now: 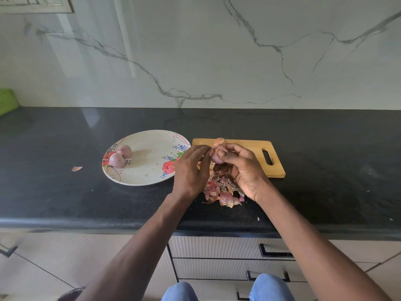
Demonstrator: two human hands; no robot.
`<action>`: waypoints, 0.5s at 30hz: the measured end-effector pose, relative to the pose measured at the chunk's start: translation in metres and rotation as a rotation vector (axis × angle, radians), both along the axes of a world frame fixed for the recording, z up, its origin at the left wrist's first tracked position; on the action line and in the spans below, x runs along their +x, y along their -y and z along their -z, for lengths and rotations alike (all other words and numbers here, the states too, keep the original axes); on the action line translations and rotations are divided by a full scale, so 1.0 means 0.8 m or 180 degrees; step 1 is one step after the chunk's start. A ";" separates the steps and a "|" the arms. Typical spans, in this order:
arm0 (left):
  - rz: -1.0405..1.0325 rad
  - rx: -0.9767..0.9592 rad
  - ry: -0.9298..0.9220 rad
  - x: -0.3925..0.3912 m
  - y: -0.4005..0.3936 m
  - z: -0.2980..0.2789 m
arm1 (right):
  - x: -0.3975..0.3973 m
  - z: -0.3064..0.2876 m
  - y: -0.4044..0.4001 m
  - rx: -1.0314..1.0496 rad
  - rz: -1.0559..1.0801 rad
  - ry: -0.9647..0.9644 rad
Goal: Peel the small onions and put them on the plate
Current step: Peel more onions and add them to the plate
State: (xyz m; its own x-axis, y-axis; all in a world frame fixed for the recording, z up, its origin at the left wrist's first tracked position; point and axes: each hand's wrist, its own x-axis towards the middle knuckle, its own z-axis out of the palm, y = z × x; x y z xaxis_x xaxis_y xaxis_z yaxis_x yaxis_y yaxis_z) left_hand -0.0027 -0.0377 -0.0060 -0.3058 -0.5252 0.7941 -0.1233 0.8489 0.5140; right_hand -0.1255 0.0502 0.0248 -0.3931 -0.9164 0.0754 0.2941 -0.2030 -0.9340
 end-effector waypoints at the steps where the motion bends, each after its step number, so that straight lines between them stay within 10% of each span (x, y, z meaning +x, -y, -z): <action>1: -0.0054 -0.0076 0.0015 -0.001 -0.001 0.000 | 0.000 0.000 0.000 0.0022 0.0068 -0.0001; 15: -0.0073 0.0556 -0.0131 0.004 -0.004 -0.008 | 0.002 -0.004 -0.003 0.0196 0.0287 -0.0221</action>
State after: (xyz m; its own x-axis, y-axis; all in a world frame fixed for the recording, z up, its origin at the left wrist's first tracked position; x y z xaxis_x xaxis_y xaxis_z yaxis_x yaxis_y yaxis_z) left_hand 0.0002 -0.0347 0.0005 -0.2614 -0.6628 0.7017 -0.1174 0.7434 0.6585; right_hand -0.1240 0.0525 0.0281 -0.4698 -0.8813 0.0498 0.2115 -0.1672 -0.9630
